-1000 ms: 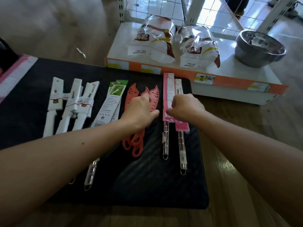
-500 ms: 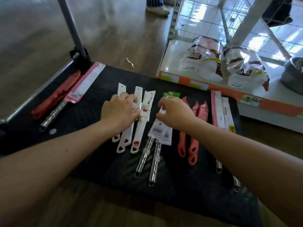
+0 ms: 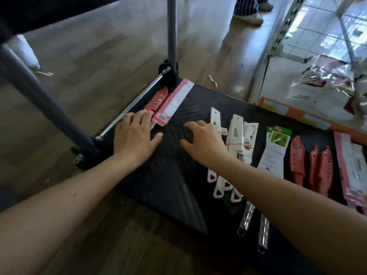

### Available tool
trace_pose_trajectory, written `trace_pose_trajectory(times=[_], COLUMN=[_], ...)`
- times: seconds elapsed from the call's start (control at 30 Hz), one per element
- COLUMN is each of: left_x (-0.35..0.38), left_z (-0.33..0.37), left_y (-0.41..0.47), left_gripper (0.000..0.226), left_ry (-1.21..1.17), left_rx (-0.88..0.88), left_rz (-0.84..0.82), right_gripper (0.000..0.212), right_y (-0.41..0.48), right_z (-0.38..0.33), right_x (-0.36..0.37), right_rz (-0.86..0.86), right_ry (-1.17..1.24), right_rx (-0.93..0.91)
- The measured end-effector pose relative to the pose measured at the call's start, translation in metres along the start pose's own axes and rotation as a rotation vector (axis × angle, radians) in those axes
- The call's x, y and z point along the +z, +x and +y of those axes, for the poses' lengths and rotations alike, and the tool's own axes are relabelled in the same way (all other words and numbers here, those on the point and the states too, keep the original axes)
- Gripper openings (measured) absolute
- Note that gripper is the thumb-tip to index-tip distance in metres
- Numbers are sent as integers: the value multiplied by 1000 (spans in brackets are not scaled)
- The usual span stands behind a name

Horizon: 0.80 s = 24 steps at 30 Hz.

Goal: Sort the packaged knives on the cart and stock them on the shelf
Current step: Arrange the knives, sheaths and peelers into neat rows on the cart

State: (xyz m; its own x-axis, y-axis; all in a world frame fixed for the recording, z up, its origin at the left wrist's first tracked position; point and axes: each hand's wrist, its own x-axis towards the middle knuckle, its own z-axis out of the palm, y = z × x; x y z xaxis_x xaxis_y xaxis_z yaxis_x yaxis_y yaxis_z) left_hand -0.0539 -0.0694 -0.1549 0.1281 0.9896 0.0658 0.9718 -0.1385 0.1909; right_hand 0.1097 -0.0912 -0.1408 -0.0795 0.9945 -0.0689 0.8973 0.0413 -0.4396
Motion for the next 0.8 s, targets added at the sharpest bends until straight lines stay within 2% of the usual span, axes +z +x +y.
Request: trace_pose_trajectory(times=[0.27,0.4,0.53,0.67,0.73,0.8], left_x=[9,12,17,17,16,14], left_z=[-25,-29,-30,-30,-31,-32], left_y=[3,8,12,17,19,20], left_gripper=[61,59,57,41,28,24], left_ry=[-102,-132,-129,-87,-100,-129], left_rx=[-89,-110,-145,-140,-121,-109], left_rz=[-35,-102,-124,-118,-82,-48], right_gripper=[45,43,25,48,48,42], right_y=[20,31,45,62,68,72], right_z=[-25,-34,-47,-60,-64,-64], right_x=[33,43,47,54,55,55], right_rz=[-39,6,43,29,25,8], right_ry=[111,159,160,124,124,157], right_rx=[-5,-2,93,241,263,286])
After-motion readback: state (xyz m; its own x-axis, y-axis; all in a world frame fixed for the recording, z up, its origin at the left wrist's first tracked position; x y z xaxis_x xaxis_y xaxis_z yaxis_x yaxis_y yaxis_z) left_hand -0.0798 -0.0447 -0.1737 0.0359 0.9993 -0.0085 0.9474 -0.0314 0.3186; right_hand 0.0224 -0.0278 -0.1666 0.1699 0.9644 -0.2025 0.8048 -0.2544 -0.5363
